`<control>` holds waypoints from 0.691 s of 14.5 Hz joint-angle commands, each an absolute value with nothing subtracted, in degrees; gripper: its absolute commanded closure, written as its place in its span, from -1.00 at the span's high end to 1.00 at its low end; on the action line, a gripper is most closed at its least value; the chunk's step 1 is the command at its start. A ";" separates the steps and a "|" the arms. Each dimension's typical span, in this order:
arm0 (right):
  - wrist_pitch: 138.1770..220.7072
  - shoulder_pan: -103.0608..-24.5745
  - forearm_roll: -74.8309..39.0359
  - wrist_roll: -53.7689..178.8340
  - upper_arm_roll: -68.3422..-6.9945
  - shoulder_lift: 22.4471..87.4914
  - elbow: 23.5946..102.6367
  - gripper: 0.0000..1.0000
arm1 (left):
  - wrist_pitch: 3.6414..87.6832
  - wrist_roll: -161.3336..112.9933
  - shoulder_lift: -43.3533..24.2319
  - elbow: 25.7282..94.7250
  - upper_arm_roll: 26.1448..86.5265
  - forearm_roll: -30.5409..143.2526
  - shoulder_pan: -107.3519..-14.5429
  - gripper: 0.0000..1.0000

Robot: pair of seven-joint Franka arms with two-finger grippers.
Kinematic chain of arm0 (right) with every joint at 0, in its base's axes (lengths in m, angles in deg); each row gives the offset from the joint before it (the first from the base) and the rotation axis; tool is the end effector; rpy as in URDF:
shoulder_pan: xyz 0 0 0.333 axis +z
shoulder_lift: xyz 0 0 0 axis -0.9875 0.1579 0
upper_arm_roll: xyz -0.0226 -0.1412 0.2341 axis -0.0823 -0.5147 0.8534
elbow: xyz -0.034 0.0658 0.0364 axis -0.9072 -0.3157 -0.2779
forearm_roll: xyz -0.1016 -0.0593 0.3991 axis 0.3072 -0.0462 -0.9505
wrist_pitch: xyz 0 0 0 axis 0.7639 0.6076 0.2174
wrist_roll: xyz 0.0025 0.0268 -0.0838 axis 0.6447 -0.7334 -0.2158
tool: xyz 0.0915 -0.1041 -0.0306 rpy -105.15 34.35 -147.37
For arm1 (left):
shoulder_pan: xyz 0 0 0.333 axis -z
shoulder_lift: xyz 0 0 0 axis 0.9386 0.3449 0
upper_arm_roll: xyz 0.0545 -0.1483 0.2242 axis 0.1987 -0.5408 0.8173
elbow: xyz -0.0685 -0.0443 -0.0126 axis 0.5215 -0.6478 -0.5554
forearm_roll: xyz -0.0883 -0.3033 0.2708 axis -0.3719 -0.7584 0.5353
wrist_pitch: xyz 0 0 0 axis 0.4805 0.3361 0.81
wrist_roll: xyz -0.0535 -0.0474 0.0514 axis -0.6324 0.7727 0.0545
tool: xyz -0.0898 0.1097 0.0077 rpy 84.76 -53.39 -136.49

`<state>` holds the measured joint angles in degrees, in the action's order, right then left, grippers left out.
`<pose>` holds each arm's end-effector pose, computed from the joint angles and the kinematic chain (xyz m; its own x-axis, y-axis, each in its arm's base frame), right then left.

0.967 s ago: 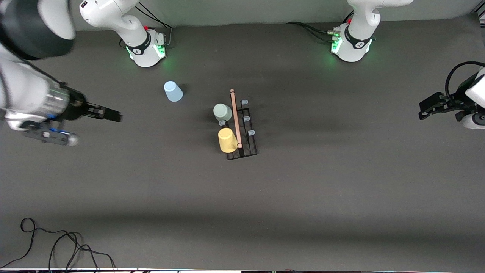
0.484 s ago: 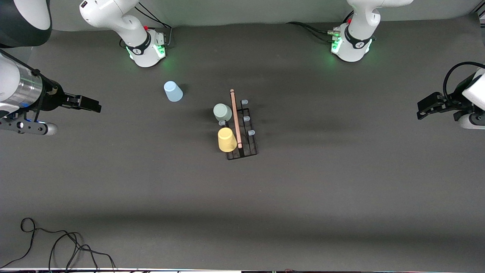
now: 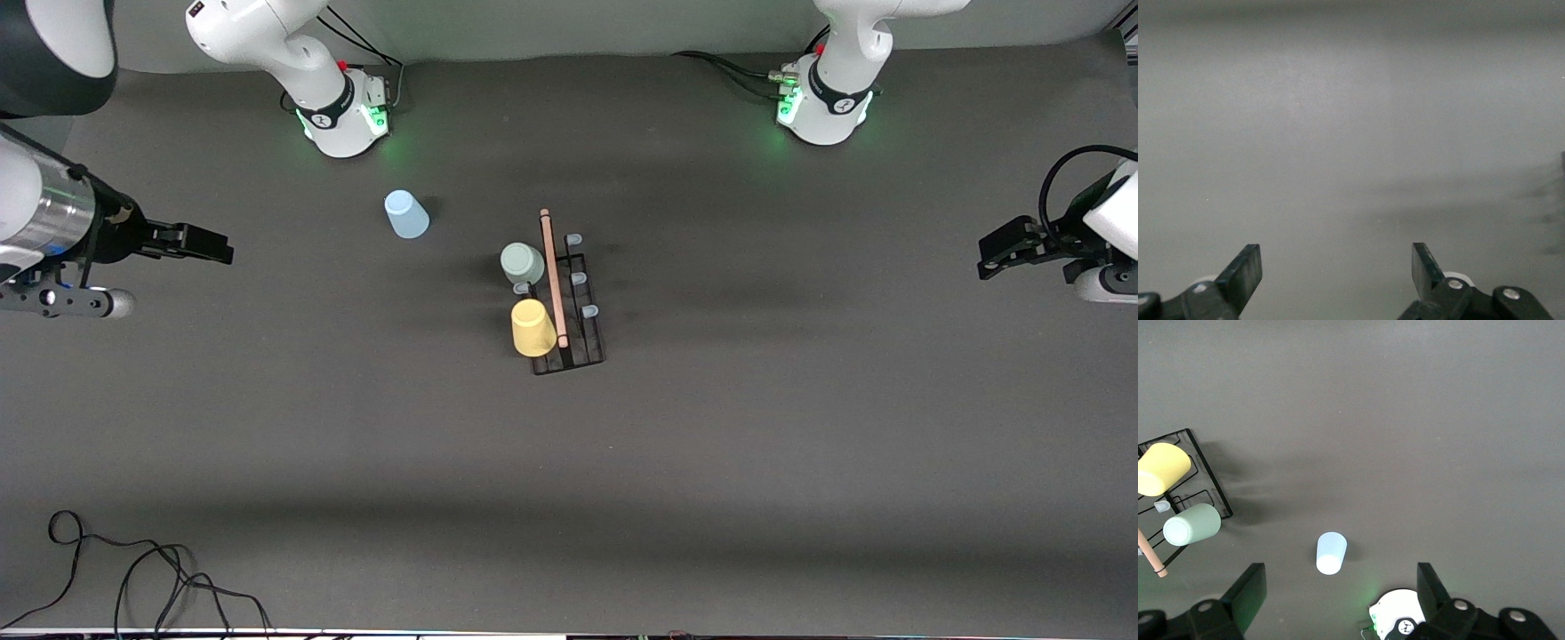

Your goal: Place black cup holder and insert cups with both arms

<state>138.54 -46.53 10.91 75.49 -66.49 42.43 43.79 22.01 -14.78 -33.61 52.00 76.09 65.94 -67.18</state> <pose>0.5809 0.0495 0.5223 0.9623 -0.1160 -0.2462 -0.1197 -0.9928 -0.0002 0.5903 -0.0103 0.5255 0.9974 -0.0714 0.0059 -0.0714 -0.9974 -0.0114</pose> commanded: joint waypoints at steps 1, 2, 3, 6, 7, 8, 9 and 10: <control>138.97 -59.60 17.69 73.98 -50.47 40.04 44.25 1.00 | 22.19 -14.64 -34.30 52.80 76.24 65.44 -67.01 0.99; 138.88 -64.26 18.50 73.98 -44.93 39.60 44.42 1.00 | 22.19 -14.64 -34.30 52.80 76.24 65.44 -67.01 0.99; 138.88 -68.65 18.68 73.98 -40.87 39.16 44.43 1.00 | 22.10 -14.73 -34.30 52.80 76.24 65.44 -66.92 0.99; 142.46 -77.82 18.86 71.10 -33.29 34.78 50.20 1.00 | 22.10 -14.73 -34.22 52.80 76.24 65.44 -66.92 0.99; 144.92 -78.27 18.95 69.43 -33.27 32.76 53.18 1.00 | 22.02 -14.73 -34.22 52.80 76.24 65.44 -66.83 0.99; 147.03 -78.89 18.95 68.63 -33.19 31.43 55.48 1.00 | 22.01 -14.73 -34.22 52.80 76.24 65.44 -66.83 0.99; 148.27 -79.42 18.95 68.62 -33.10 30.72 56.46 1.00 | 21.93 -14.73 -34.13 52.80 76.24 65.44 -66.83 1.00; 148.72 -79.77 18.95 68.62 -32.92 30.54 56.64 1.00 | 21.93 -14.73 -34.13 52.80 76.24 65.44 -66.83 0.99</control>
